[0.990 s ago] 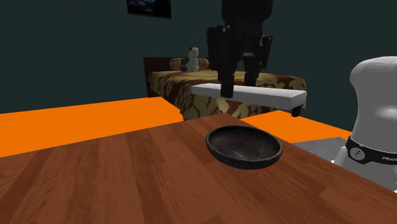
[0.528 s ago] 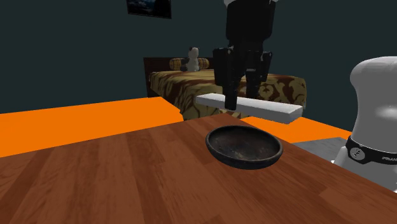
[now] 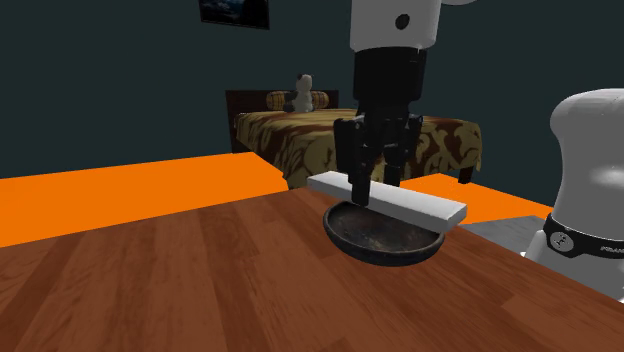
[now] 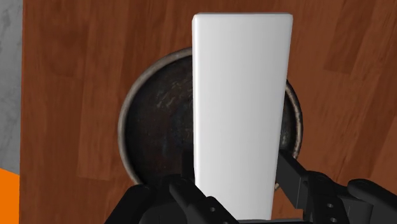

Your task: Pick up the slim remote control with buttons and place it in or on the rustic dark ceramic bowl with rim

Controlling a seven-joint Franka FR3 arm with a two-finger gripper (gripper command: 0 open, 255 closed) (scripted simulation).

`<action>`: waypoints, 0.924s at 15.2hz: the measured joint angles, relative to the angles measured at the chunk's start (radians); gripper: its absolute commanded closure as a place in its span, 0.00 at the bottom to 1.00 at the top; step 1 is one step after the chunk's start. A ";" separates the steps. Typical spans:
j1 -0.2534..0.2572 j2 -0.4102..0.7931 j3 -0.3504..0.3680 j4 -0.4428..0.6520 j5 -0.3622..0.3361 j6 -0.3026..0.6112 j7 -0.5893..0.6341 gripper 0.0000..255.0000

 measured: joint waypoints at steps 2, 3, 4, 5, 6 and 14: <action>0.000 0.008 0.002 -0.008 -0.001 0.016 0.002 1.00; 0.000 0.009 0.002 -0.010 -0.002 0.019 0.001 1.00; 0.000 0.010 0.002 -0.010 -0.002 0.020 0.001 1.00; 0.000 0.010 0.002 -0.011 -0.002 0.020 0.002 1.00; 0.000 0.010 0.002 -0.011 -0.002 0.021 0.002 1.00; 0.000 0.010 0.002 -0.010 -0.002 0.021 0.002 0.00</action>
